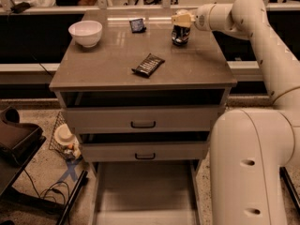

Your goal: Pick pepsi can from bottom drawer and place on counter

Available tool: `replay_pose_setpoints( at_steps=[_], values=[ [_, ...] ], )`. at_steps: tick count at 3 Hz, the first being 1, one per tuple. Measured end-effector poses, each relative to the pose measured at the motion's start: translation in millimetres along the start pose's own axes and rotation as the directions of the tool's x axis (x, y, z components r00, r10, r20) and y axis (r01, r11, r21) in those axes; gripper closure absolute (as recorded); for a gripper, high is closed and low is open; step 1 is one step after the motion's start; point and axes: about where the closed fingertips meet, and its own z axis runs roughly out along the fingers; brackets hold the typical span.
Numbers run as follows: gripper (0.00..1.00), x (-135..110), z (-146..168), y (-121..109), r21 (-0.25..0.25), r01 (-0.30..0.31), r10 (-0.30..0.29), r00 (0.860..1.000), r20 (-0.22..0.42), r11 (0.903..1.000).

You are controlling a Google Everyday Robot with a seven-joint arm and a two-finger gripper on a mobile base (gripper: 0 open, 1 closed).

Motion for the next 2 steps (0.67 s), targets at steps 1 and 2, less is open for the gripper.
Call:
replay_pose_setpoints(
  at_steps=[1,2],
  values=[
    [0.01,2.0,4.5,2.7,-0.006,-0.002,0.002,1.0,-0.003,1.0],
    [0.0,2.4,5.4,3.3,-0.007,-0.002,0.002,1.0,-0.003,1.0]
  ],
)
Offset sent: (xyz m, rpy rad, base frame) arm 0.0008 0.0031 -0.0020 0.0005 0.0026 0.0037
